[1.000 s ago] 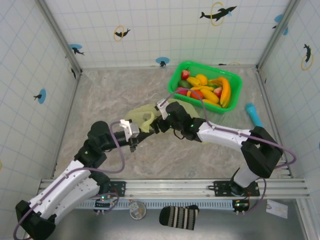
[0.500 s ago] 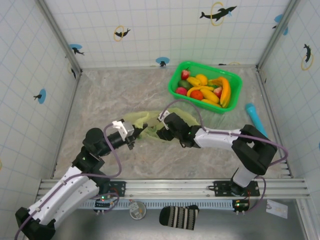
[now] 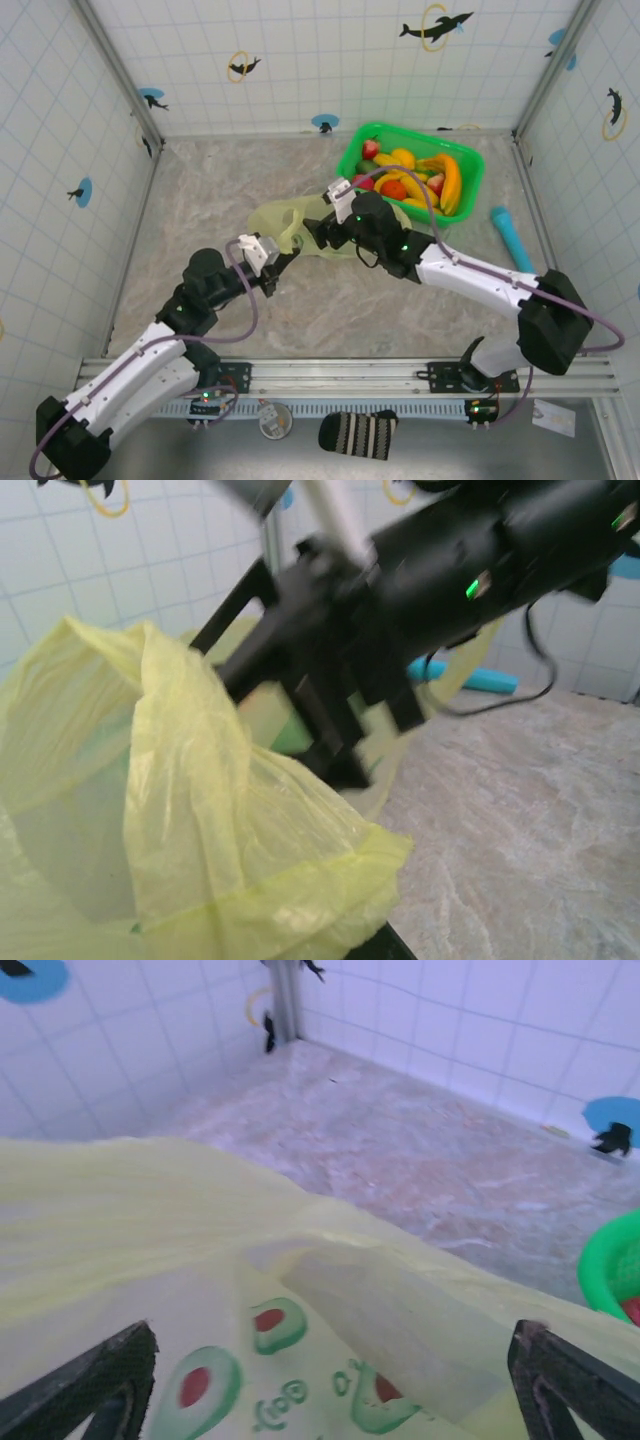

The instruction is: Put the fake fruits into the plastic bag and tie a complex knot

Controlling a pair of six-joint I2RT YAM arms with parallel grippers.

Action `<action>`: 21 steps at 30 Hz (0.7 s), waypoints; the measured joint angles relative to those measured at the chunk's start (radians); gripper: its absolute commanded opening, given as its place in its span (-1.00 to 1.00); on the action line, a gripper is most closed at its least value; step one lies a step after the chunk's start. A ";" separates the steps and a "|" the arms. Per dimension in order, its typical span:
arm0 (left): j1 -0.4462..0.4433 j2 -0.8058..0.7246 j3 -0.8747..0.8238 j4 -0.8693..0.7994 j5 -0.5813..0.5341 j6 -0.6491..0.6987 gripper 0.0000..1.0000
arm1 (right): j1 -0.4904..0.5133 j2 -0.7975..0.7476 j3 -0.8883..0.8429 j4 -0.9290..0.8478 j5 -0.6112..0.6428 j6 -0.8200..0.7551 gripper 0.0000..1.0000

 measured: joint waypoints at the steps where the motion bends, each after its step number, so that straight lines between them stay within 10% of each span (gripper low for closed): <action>1: 0.000 0.018 0.005 -0.001 -0.014 -0.014 -1.00 | -0.009 -0.013 0.000 0.001 -0.034 0.013 0.74; 10: 0.003 0.126 0.074 0.001 -0.093 -0.090 -1.00 | -0.152 -0.133 -0.031 0.012 -0.330 0.203 0.55; 21: 0.021 0.018 0.026 0.026 -0.243 -0.123 -1.00 | -0.600 -0.203 0.018 -0.068 -0.231 0.354 0.34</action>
